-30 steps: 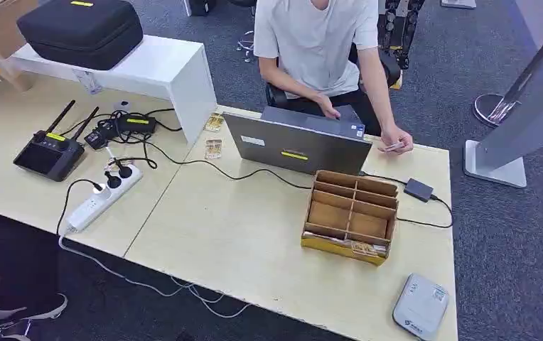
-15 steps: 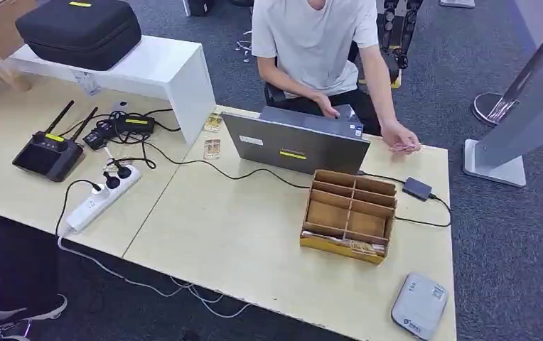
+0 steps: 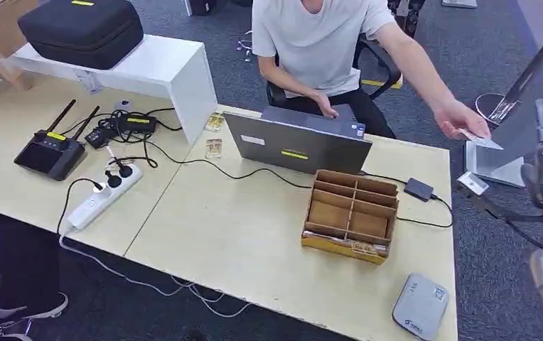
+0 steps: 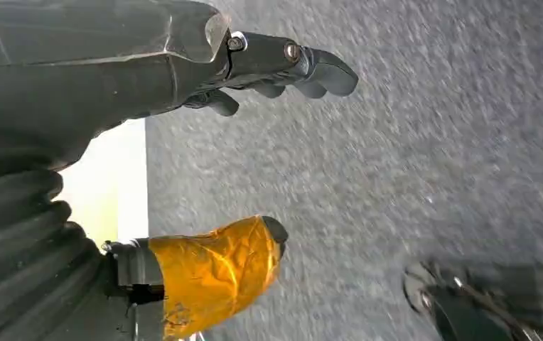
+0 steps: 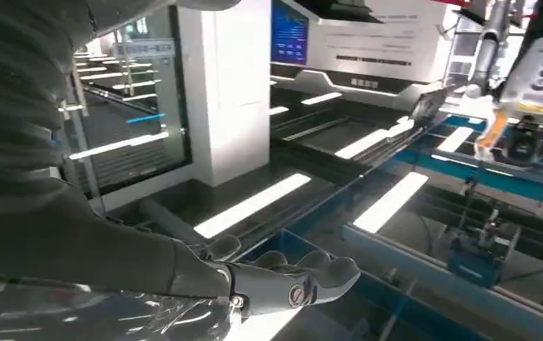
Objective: Pass the card to the sensor for recognition and then transmit it.
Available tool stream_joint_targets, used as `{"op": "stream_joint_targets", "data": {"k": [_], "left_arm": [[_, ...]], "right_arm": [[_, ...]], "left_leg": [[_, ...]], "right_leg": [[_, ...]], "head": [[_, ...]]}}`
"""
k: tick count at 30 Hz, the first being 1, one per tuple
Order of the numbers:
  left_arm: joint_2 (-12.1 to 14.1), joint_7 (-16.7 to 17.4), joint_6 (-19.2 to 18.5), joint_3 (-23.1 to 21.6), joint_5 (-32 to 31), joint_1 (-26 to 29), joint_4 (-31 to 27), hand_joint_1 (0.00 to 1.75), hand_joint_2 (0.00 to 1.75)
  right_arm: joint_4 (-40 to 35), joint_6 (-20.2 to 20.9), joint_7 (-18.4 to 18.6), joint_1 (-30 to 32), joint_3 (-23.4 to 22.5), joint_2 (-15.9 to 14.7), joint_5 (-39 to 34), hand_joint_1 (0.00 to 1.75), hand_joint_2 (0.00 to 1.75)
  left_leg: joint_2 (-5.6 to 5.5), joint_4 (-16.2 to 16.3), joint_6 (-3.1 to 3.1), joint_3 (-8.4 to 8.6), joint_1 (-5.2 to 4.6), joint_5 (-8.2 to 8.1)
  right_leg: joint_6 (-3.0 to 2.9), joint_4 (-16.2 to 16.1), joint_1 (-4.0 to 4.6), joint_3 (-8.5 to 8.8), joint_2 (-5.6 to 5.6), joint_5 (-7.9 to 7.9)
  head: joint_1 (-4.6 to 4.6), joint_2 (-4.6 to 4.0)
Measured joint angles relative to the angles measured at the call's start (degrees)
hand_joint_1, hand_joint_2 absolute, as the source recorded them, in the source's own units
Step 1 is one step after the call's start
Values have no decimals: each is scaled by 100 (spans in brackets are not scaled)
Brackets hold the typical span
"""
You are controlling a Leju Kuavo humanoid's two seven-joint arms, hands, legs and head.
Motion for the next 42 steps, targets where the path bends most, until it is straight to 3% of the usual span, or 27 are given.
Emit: {"op": "stream_joint_targets", "data": {"k": [5, 28, 29, 42], "left_arm": [[0, -394, -147, 39, 40, 3, 0, 0, 175], [-15, -375, -455, 118, 31, 6, 2, 0, 175], [-15, -375, -455, 118, 31, 6, 2, 0, 175], [-15, -375, -587, 138, 33, 6, 2, 0, 175]], "right_arm": [[-61, 66, 83, -24, 224, 153, -171, 0, 175], [-573, 568, -68, 76, 597, 354, -761, 0, 175], [-579, 568, -70, 78, 608, 354, -761, 175, 175], [-721, 654, -188, 238, 667, 368, -1165, 175, 175]], "left_leg": [[2, 0, -1, 0, 0, 0], [2, 0, -1, 0, 0, 0], [2, 0, -1, 0, 0, 0], [2, 0, -1, 0, 0, 0]], "right_leg": [[0, 0, 0, 0, 5, 0], [0, 0, 0, -1, 4, 0], [0, 0, 0, -1, 4, 0], [0, 0, 0, -1, 4, 0]], "head": [[0, 0], [0, 0], [0, 0], [0, 0]]}}
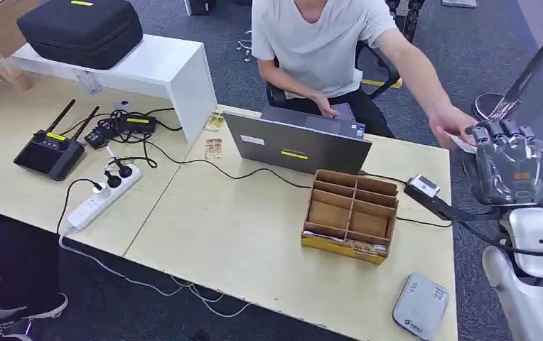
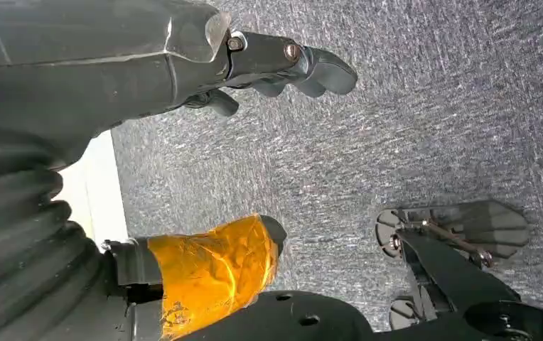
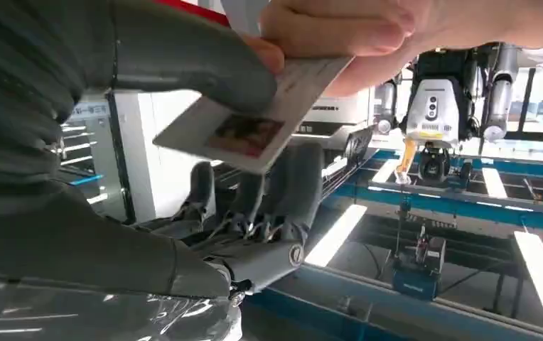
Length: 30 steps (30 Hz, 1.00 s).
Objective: Pass the card to the sensor for recognition and then transmit it.
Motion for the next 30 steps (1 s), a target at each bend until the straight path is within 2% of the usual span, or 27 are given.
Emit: {"op": "stream_joint_targets", "data": {"k": [28, 30], "left_arm": [[20, 0, -122, 81, 57, 0, 0, 0, 175], [22, -2, -241, 94, 103, -1, 0, 0, 175]], "right_arm": [[-90, 59, -55, 43, 2, 0, -120, 175, 175], [-90, 52, -85, 43, 2, 0, -162, 175, 175]], "left_leg": [[1, 0, 0, 0, 0, 0], [1, 0, 0, 0, 0, 0]], "right_leg": [[0, 0, 0, 0, 1, 0], [0, 0, 0, 0, 1, 0]], "head": [[0, 0], [0, 0]]}}
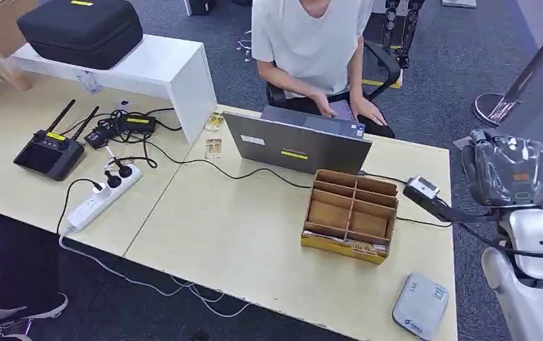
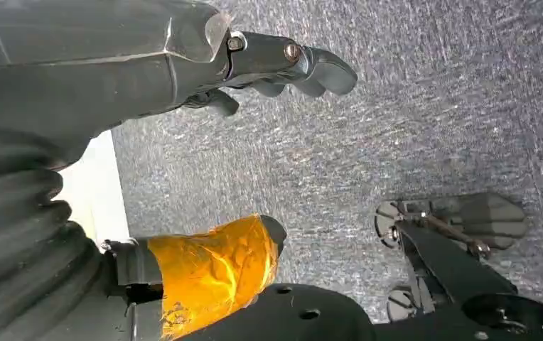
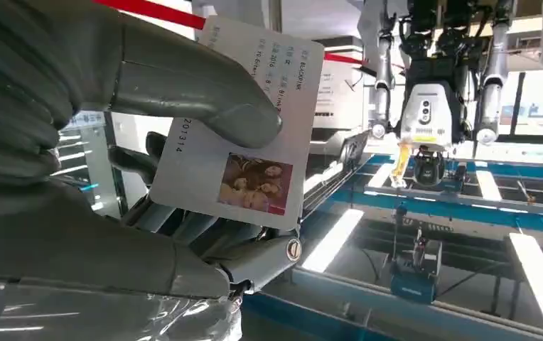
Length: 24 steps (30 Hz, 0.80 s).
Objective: Pass the card to the sensor for recognition and then transmit it.
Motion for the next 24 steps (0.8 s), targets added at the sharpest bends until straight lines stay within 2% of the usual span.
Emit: {"op": "stream_joint_targets", "data": {"k": [5, 8, 10, 13, 18, 24], "left_arm": [[4, -17, -133, 94, 74, 1, 0, 0, 175], [4, 24, -116, 162, 142, 2, 0, 0, 175], [-2, 72, -92, 225, 232, 0, 0, 0, 175], [-15, 122, -44, 349, 326, 39, 0, 0, 175], [-11, 173, 20, 496, 363, 87, 2, 0, 175], [-11, 216, 68, 601, 378, 83, 2, 0, 175]], "right_arm": [[-196, -70, -46, 109, 0, 2, -155, 175, 175], [-689, -360, -133, 513, -17, -63, -177, 175, 175], [-1210, -720, -122, 1029, -103, -179, -43, 175, 175], [-2416, -1385, -316, 2431, -567, -522, 42, 175, 175], [-3577, -1497, -937, 3989, -1520, -623, -347, 175, 175], [-3974, -1497, -1235, 4785, -2137, -551, -675, 175, 175]], "left_leg": [[0, 0, 0, 2, 1, 0], [-1, 0, 0, 3, 1, -1], [-5, 3, 0, 6, 1, -4], [-65, 2, 4, 2, 10, -24], [-26, 2, 6, 4, 8, -49], [-14, 2, 6, 8, 9, -48]], "right_leg": [[0, 0, 0, -1, 0, -1], [-4, -2, 0, -5, -1, -4], [0, -7, 1, -9, -5, -9], [5, -17, 11, 27, -68, -38], [3, -18, 11, 16, -34, -41], [2, -18, 11, 16, -21, -41]], "head": [[0, 0], [2, 0], [-2, 0], [0, 0], [-2, 0], [-2, 0]]}}
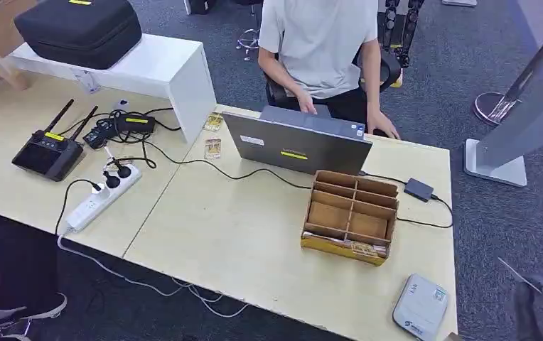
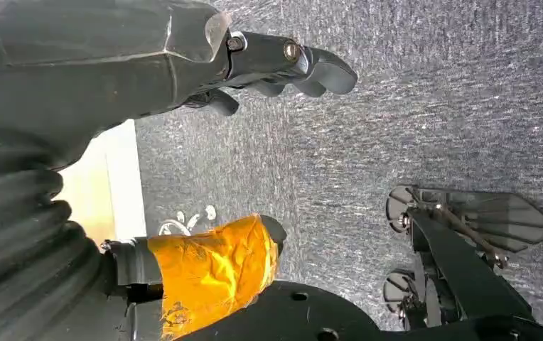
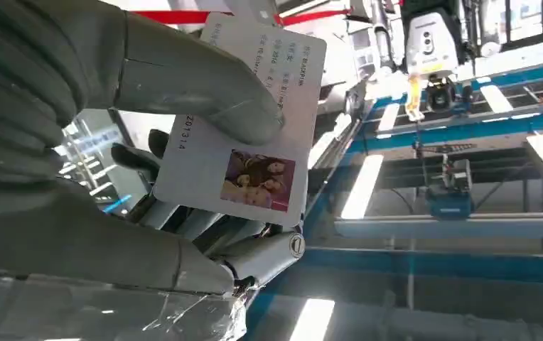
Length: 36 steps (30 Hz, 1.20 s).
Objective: Pass the card to the sensor for recognition and then transmit it.
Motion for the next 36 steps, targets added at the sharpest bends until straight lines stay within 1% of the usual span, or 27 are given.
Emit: {"op": "stream_joint_targets", "data": {"k": [6, 15, 17, 23, 27, 30, 33, 36], "left_arm": [[4, 2, 0, 59, 0, -3, 0, 0, 175], [4, 2, 15, 94, 17, -13, 0, 0, 175], [4, 0, 31, 98, 26, -19, 0, 0, 175], [-17, 2, 48, 118, 9, -31, 0, 0, 175], [-20, 2, 46, 138, -20, -45, 0, 0, 175], [-20, 2, 44, 144, -22, -53, 0, 0, 175], [-22, 7, 37, 155, -20, -70, 0, 0, 175], [-22, 13, 37, 195, -20, -75, 0, 0, 175]], "right_arm": [[-4, 0, -44, 215, -149, 85, 7, 175, 175], [4, 0, -53, 300, -164, 140, 33, 175, 175], [136, 0, -35, 301, -160, 188, 145, 175, 175], [995, 2, -15, 220, -101, 459, 669, 175, 175], [1646, 2, -105, 60, -64, 678, 796, 175, 175], [2012, 2, -101, -74, -3, 806, 931, 175, 175], [2524, 2, -48, -213, 166, 907, 997, 175, 175], [2915, 0, 91, -275, 349, 986, 1082, 175, 175]], "left_leg": [[4, 0, -1, 5, 0, 5], [4, 0, -1, 5, 0, 5], [4, 0, -1, 5, 0, 5], [4, -2, -1, 5, 2, 5], [8, -1, -3, 6, 2, 7], [9, -2, -3, 7, 2, 7], [11, -2, -3, 7, 3, 7], [11, -2, -3, 6, 2, 7]], "right_leg": [[-2, 2, 0, 2, 8, 2], [-3, 2, 0, 2, 9, 2], [-3, 2, 0, 3, 9, 2], [-3, 3, 1, 5, 9, 2], [-3, 4, 1, 5, 11, 2], [-4, 6, 1, 5, 16, 3], [-4, 6, 1, 4, 15, 3], [-4, 6, 1, 4, 14, 3]], "head": [[0, 0], [0, 0], [0, 0], [2, 0], [0, 0], [0, 0], [0, 0], [0, 0]]}}
